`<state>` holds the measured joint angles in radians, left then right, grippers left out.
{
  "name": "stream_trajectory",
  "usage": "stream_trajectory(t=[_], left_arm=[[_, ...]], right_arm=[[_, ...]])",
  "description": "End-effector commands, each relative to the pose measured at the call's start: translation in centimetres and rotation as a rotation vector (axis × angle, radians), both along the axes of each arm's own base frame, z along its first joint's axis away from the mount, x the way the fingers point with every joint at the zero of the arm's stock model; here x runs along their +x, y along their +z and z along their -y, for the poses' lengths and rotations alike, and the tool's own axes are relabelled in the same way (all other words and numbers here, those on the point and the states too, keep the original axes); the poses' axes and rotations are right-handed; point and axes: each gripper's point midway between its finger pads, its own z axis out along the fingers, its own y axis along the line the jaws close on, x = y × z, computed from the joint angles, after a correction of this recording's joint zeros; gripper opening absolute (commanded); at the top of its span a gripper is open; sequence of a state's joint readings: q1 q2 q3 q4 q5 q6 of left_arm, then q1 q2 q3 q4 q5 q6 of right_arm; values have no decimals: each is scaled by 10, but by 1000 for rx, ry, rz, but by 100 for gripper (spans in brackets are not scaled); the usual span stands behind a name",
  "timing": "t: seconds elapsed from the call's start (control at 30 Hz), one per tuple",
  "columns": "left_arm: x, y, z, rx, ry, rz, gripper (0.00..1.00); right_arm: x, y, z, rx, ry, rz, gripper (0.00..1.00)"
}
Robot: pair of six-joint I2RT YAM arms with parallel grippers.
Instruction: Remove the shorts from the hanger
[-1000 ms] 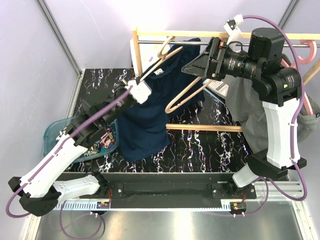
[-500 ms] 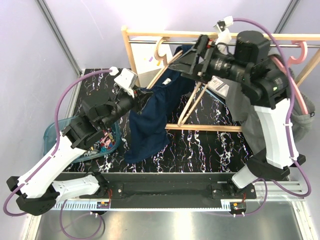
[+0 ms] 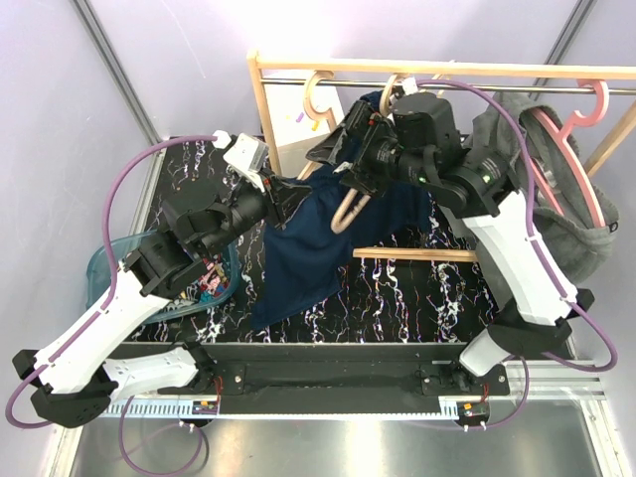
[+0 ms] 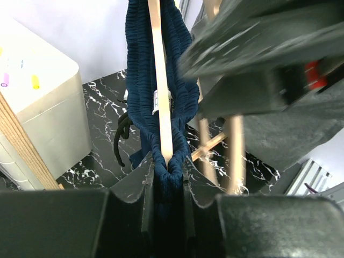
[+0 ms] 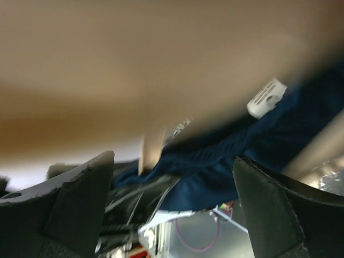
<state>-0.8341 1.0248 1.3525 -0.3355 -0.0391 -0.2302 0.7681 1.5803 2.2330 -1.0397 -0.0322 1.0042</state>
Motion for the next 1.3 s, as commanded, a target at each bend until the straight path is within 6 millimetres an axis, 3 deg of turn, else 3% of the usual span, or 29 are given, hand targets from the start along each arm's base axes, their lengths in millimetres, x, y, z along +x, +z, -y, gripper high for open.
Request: stream_trajectory(t=[0.0,0.1,0.17,0.2,0.23,0.27,0.43,0.63,0.73,0.77,0.8,0.83,0.87,0.9,0.93,0.97,1.0,1.1,1.13,1.27], left_arm=[[-16,78,-9,-208,-21,153,0],[-14,71,-5,-197,-26,140,0],[-14,68,-3,-191,-30,136,0],[-13,68,-3,-191,-27,136,0],[-13,66,-3,-186,-25,134,0],[-11,64,-4,-181,-16,131,0],[-7,53,-3,-157,3,99,0],[-4,46,-5,-135,21,78,0],[-5,44,-8,-125,26,75,0],[-6,44,-8,-125,28,75,0],[-5,44,-9,-127,29,73,0],[-5,44,-8,-126,28,72,0],[-6,44,-7,-127,20,72,0],[-6,43,-6,-123,16,66,0],[-6,43,-5,-121,14,65,0],[-6,42,-5,-120,15,62,0],[-6,41,-5,-121,14,59,0],[-6,41,-6,-120,17,58,0],[-6,40,-6,-117,19,57,0],[-6,39,-9,-115,29,52,0]], right_arm=[[12,1,24,-63,-170,38,97],[12,3,27,-98,-206,102,96],[14,0,21,-82,-197,109,86],[7,9,22,-47,-185,131,83],[8,1,20,-53,-181,129,81],[4,17,24,-3,-188,166,79],[-6,35,34,65,-194,220,80],[-31,74,57,102,-158,307,91],[-46,87,50,112,-62,346,95],[-48,84,38,110,-4,336,95],[-53,98,37,135,20,352,95],[-57,95,32,120,44,340,95],[-53,86,13,88,64,318,95],[-60,110,18,124,53,355,95],[-63,103,14,88,59,341,95],[-54,92,-3,52,43,320,95],[-57,106,2,83,23,337,94],[-45,86,-15,29,0,298,89],[-40,79,-16,16,-28,276,89],[-17,50,-7,-85,-161,244,71]])
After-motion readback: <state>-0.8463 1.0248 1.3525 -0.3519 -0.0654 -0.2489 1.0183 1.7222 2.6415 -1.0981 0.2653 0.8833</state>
